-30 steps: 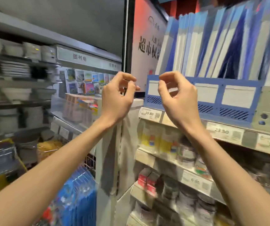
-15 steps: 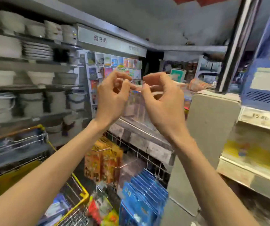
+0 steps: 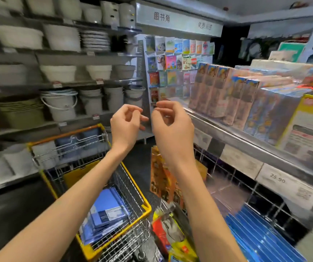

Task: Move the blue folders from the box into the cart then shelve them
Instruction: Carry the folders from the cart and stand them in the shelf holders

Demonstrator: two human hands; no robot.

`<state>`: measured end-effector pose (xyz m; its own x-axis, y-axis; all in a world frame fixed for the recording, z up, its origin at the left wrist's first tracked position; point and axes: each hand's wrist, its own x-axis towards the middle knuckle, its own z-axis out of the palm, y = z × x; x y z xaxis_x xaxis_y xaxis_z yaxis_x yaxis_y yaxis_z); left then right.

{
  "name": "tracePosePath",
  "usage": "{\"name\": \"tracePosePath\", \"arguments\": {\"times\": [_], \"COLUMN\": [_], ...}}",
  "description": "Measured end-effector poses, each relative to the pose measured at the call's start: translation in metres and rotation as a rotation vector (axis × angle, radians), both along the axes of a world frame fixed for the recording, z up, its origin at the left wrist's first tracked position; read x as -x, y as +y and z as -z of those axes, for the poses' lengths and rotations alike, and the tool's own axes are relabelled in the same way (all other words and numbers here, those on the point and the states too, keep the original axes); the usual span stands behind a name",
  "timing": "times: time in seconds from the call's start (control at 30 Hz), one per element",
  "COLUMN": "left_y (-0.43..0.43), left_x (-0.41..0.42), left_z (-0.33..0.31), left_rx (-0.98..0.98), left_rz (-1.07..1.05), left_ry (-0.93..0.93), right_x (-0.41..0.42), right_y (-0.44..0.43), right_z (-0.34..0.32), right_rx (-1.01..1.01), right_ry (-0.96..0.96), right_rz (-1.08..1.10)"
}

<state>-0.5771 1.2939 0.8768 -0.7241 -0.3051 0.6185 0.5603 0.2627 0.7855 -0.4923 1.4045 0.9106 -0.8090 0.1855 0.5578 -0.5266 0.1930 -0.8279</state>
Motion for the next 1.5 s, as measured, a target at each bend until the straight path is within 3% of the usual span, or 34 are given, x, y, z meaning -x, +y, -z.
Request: {"name": "tracePosePath", "arguments": {"times": [0.37, 0.73, 0.9, 1.1, 1.4, 1.5], "left_y": [-0.099, -0.207, -0.244, -0.278, -0.340, -0.347], "left_x": [0.095, 0.217, 0.242, 0.260, 0.275, 0.278], "left_z": [0.095, 0.252, 0.311, 0.370, 0.480, 0.513], "left_rx": [0.073, 0.006, 0.162, 0.203, 0.151, 0.078], "left_rz": [-0.092, -0.048, -0.044, -0.048, -0.218, -0.246], "left_ry": [-0.264, -0.632, -0.816, -1.044, -1.378, -1.460], "right_x": [0.112, 0.241, 0.279, 0.319, 0.349, 0.351], "right_y": [-0.082, -0.190, -0.216, -0.232, -0.277, -0.287], "right_z": [0.090, 0.219, 0.273, 0.332, 0.453, 0.493], "right_rx": [-0.029, -0.188, -0.278, -0.256, -0.302, -0.474], "right_ry": [-0.225, -0.539, -0.754, -0.908, -1.178, -1.225], "right_rz": [-0.079, 0.089, 0.076, 0.018, -0.167, -0.177]}}
